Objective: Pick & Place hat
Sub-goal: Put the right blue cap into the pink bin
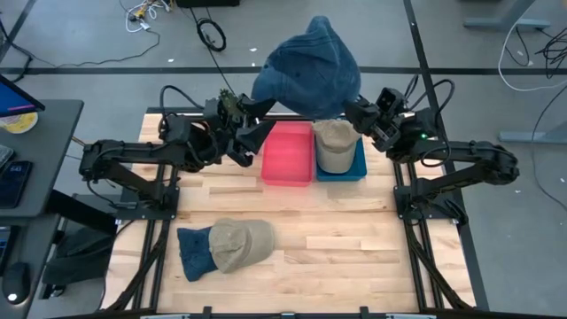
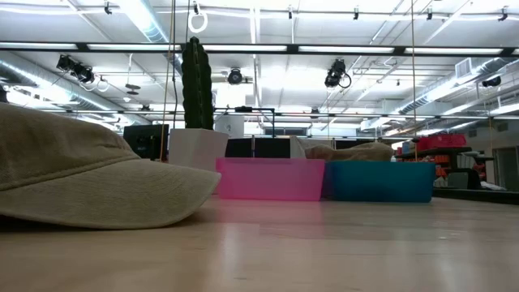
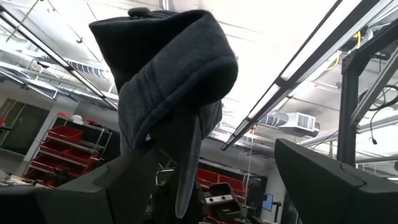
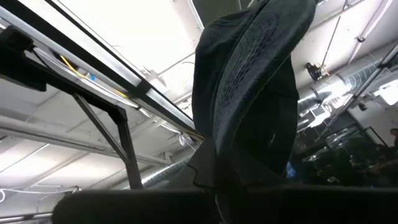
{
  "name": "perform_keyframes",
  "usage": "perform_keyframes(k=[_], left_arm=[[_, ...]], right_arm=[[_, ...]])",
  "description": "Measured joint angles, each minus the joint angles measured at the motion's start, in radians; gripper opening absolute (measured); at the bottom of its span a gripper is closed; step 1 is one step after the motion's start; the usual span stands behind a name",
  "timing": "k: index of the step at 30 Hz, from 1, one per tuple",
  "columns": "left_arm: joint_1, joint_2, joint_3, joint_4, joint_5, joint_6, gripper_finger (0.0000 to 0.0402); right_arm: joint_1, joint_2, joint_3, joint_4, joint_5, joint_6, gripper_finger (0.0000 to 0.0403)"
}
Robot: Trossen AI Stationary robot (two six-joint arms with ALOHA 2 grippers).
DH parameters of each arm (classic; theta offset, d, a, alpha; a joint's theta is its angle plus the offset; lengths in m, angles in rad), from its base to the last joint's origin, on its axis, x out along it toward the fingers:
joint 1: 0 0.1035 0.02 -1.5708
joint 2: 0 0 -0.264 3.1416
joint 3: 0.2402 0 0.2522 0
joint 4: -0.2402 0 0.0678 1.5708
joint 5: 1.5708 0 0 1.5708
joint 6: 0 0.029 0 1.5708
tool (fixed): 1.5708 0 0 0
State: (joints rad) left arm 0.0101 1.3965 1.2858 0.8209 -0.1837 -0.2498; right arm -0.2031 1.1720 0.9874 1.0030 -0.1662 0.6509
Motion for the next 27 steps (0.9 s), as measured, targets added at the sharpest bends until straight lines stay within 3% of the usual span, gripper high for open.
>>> perform_keyframes(k=[10,14,19,27], left_arm=[[0.0,0.078,0.0,0.07,-0.035,0.011,0.0322],[0.002,0.076,0.0,0.078,-0.066,0.011,0.0302],[0.015,0.077,0.0,0.083,-0.068,0.011,0.0231],[0.015,0.077,0.0,0.071,-0.067,0.011,0.0072]], right_arm=[[0.005,0.036,-0.001,0.007,0.009,0.023,0.0006],[0.013,0.035,-0.001,-0.004,0.01,0.021,0.0006],[0.023,0.035,-0.001,-0.032,0.013,-0.002,0.0006],[0.024,0.035,-0.001,-0.066,0.021,0.02,0.0011]])
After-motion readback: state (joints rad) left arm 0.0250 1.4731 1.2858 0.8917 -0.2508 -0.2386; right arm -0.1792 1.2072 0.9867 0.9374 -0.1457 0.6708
